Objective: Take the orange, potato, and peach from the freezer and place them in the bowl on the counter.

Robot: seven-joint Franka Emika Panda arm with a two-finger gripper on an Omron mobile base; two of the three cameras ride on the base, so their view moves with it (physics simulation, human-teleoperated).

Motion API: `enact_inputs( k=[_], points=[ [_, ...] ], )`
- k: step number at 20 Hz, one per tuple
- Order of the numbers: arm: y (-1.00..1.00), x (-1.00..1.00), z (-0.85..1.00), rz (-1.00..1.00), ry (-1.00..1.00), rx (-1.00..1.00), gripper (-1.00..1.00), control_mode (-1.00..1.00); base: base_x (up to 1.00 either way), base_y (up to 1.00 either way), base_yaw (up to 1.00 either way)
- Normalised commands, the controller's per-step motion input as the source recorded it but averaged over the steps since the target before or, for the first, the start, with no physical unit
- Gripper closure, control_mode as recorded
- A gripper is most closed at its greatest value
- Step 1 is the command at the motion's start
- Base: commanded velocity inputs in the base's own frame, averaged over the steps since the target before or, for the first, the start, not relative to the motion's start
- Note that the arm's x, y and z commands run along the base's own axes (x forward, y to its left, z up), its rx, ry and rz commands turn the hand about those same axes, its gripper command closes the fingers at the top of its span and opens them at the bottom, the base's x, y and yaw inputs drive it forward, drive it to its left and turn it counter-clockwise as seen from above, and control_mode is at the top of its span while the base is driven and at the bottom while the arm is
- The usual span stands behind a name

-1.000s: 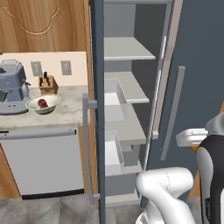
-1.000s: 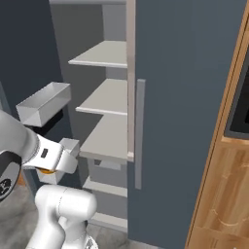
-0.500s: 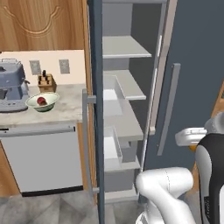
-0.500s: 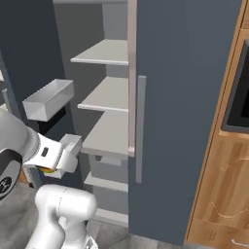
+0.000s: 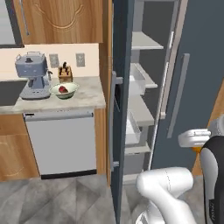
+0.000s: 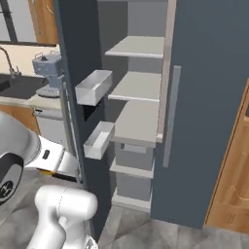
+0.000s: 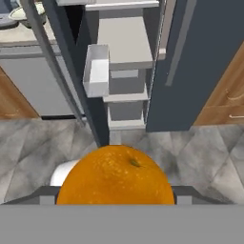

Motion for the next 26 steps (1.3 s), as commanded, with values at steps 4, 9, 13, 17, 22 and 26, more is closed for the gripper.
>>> enact_inputs(
  k=[4, 9, 13, 17, 22, 26],
  points=[
    [0.00, 0.00, 0.00, 0.00, 0.00, 0.00, 1.00, 1.00, 0.00, 1.00, 0.02],
    [0.00, 0.00, 0.00, 0.00, 0.00, 0.00, 1.00, 1.00, 0.05, 1.00, 0.03],
    [0.00, 0.00, 0.00, 0.00, 0.00, 0.00, 1.00, 1.00, 0.24, 1.00, 0.03],
    [0.00, 0.00, 0.00, 0.00, 0.00, 0.00, 1.00, 1.00, 0.58, 0.67, 0.01],
    [0.00, 0.00, 0.00, 0.00, 0.00, 0.00, 1.00, 1.00, 0.91, 0.12, 0.00],
    [0.00, 0.00, 0.00, 0.00, 0.00, 0.00, 1.00, 1.00, 1.00, 0.00, 0.00]
  ],
)
